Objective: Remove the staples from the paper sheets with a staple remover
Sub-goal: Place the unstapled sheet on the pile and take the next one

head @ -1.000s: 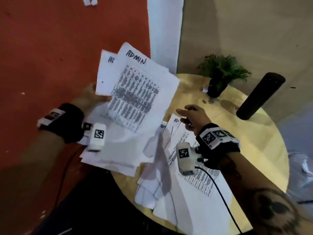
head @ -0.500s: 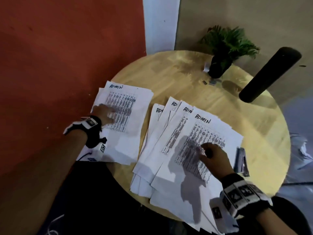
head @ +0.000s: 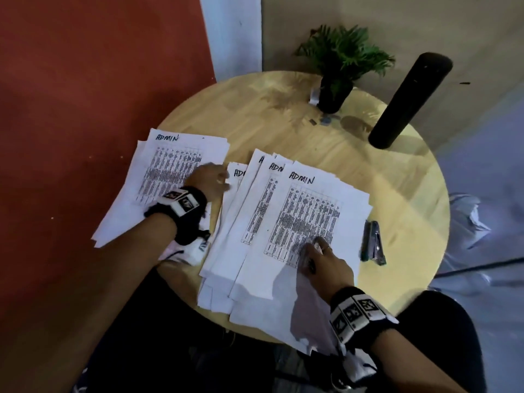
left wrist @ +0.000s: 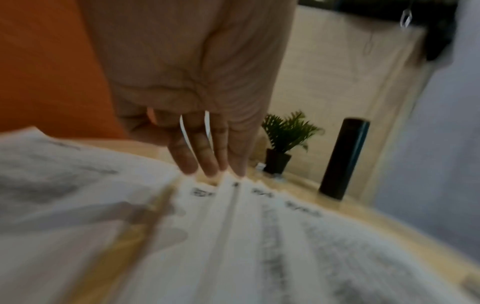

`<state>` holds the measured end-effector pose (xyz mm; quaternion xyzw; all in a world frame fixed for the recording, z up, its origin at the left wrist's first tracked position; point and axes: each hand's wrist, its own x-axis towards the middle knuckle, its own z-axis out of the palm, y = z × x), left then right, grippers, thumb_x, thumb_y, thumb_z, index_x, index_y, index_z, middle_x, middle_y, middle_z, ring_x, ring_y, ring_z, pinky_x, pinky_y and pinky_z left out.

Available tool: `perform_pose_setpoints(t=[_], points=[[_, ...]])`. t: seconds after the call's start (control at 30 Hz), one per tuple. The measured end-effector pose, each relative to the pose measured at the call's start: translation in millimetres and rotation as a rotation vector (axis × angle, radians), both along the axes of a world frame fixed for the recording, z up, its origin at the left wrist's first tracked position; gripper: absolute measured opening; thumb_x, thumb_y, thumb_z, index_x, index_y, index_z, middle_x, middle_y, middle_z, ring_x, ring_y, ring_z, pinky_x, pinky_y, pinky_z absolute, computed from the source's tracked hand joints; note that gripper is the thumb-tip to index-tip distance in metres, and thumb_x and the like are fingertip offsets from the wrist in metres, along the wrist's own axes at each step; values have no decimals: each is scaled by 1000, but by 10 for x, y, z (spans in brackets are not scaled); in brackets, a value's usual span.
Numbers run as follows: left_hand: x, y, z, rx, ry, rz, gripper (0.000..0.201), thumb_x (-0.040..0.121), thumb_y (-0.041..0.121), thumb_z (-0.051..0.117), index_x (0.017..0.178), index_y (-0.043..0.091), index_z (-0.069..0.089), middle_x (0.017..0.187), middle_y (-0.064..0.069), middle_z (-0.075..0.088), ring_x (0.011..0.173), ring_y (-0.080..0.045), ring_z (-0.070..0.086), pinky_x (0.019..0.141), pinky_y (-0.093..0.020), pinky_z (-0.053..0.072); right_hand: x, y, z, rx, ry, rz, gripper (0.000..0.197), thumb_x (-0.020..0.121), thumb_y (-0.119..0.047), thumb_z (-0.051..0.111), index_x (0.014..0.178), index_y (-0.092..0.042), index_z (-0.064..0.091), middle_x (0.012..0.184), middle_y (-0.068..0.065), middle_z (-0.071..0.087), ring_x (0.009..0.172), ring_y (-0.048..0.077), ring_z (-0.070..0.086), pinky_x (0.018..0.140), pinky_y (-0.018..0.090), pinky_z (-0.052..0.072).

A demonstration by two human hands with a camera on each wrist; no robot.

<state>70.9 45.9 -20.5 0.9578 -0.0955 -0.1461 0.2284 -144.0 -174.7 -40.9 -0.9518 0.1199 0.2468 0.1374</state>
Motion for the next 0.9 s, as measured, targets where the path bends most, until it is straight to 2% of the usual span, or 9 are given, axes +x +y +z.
perform_pose_setpoints(t=[0.07,0.13,0.27,0.33,0.47,0.53,0.63,0.77,0.9], points=[[-69,-387,-44,-68,172,-18,34,82,22,73,111,6,63,121,-14,62,112,-27,58,89,-25,42,-7,-29,-1,18,-9,7,44,93,-27,48,135,-28,36,152,-3,17,101,32,61,72,34,48],[-89,-668,-184,-55,302,33,60,80,31,74,128,6,51,138,-14,49,125,-27,48,98,-28,40,-13,-55,-3,26,-13,12,44,94,-26,47,136,-28,36,152,-4,16,102,31,60,72,33,48],[-57,-827,-412,96,313,225,107,72,46,77,149,8,14,154,-17,20,140,-36,27,108,-48,34,-19,-77,-43,59,-16,0,47,94,-25,46,139,-29,34,155,-6,12,106,30,59,75,34,48],[-29,-814,-452,71,307,252,102,68,49,79,145,8,26,148,-16,36,131,-36,42,104,-47,40,-19,-80,-71,70,-17,-8,50,94,-26,46,141,-29,32,156,-5,11,108,30,58,77,35,49],[-35,-795,-459,-65,277,244,57,73,37,79,115,5,57,124,-13,61,112,-31,58,88,-36,50,-29,-95,-120,94,-26,-19,52,93,-26,47,142,-30,31,156,-6,9,110,29,58,79,35,49],[-43,-794,-427,-56,138,232,29,75,25,78,89,12,56,114,-12,64,104,-29,60,76,-27,44,-29,-104,-139,98,-35,-19,51,93,-26,46,142,-30,31,156,-6,10,109,29,58,79,34,48],[-83,-796,-349,-15,-8,184,28,78,20,76,70,18,49,97,-10,67,94,-27,61,68,-26,36,-32,-109,-155,106,-49,-19,51,93,-25,46,142,-29,31,156,-6,10,108,29,58,78,34,48],[-160,-741,-317,-15,86,111,27,89,35,63,78,10,60,83,-14,63,89,-32,59,68,-32,38,-30,-124,-171,104,-61,-4,49,94,-25,45,141,-29,33,156,-6,10,108,29,58,77,34,48],[-197,-479,-456,-213,507,222,49,80,19,74,122,-2,59,128,-16,59,116,-30,58,101,-33,42,47,-143,-193,95,-64,41,50,93,-27,47,141,-29,32,157,-7,8,109,30,59,79,35,48]])
